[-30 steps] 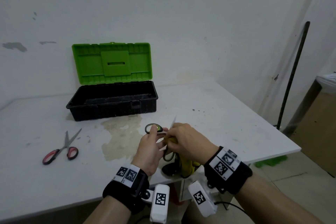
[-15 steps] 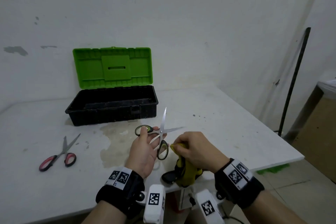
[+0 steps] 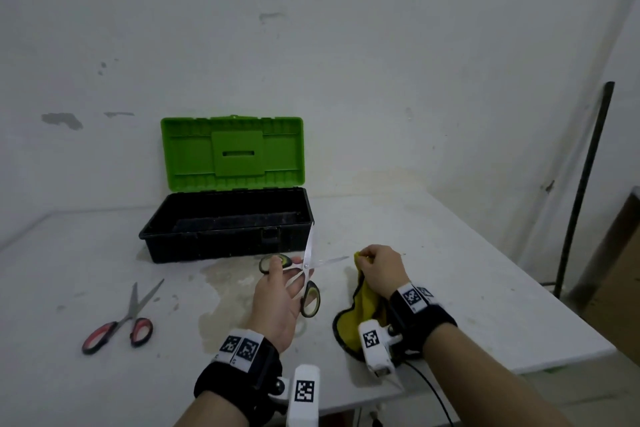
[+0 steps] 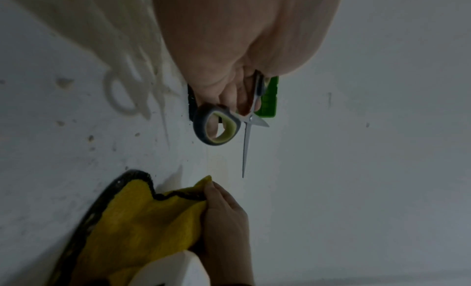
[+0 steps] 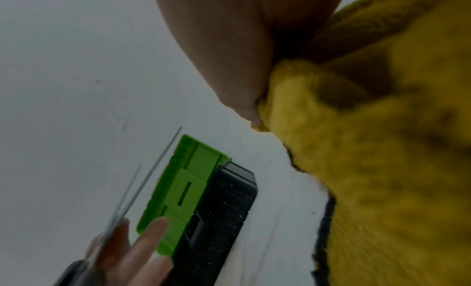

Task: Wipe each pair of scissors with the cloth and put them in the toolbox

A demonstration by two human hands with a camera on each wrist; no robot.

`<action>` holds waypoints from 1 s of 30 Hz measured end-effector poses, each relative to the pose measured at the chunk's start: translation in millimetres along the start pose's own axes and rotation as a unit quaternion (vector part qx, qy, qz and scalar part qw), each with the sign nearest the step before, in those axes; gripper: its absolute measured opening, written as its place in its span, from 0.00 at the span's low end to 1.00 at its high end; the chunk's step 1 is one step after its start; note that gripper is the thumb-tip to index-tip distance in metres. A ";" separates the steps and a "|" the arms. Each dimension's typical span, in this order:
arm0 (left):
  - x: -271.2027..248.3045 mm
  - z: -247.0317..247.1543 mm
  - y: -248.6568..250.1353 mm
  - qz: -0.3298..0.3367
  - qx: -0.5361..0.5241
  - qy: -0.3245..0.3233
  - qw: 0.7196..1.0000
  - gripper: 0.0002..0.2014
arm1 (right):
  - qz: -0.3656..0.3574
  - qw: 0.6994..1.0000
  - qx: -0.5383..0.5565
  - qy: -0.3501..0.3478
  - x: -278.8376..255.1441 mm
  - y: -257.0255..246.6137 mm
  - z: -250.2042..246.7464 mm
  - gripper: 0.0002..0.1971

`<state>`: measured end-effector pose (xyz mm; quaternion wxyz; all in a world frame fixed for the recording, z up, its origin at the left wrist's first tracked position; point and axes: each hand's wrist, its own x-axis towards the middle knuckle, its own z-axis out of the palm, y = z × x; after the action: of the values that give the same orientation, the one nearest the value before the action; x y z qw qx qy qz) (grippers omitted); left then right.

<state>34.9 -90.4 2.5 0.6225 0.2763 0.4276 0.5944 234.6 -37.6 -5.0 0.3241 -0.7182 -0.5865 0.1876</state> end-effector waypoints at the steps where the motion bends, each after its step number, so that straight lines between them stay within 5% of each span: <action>1: 1.2 -0.7 -0.5 -0.006 -0.004 0.003 1.000 0.21 | 0.007 1.000 -0.006 -0.020 1.2 1.1 3.2 0.12; 4: 4.0 -3.4 -0.8 -0.019 -0.023 0.002 1.000 0.21 | 0.003 0.992 -0.109 -0.061 -6.5 3.5 5.8 0.17; 7: 7.0 -1.7 -1.4 -0.026 -0.053 -0.004 0.998 0.20 | -0.041 0.980 -0.195 -0.016 -32.7 -8.3 -5.2 0.19; 11: 8.7 9.9 -6.1 -0.037 -0.084 -0.022 0.996 0.21 | -0.089 0.991 -0.004 -0.101 -71.5 -26.5 -9.8 0.17; 18: 1.9 12.8 -15.8 -0.044 -0.077 -0.049 0.995 0.22 | -0.069 0.970 0.192 -0.130 -79.9 -29.1 5.4 0.10; 25: 5.9 -27.9 -5.6 0.046 0.092 0.016 0.995 0.11 | -0.027 0.959 0.238 -0.152 -73.6 -25.6 5.3 0.10; 30: 8.3 -46.2 5.3 0.008 0.193 -0.024 0.981 0.09 | -0.007 0.955 0.259 -0.143 -70.3 -32.8 12.4 0.13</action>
<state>-8.1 -89.2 -17.0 0.5625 0.4093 0.5171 0.4987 185.9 -99.0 0.9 0.4134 -0.5708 -0.5629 0.4317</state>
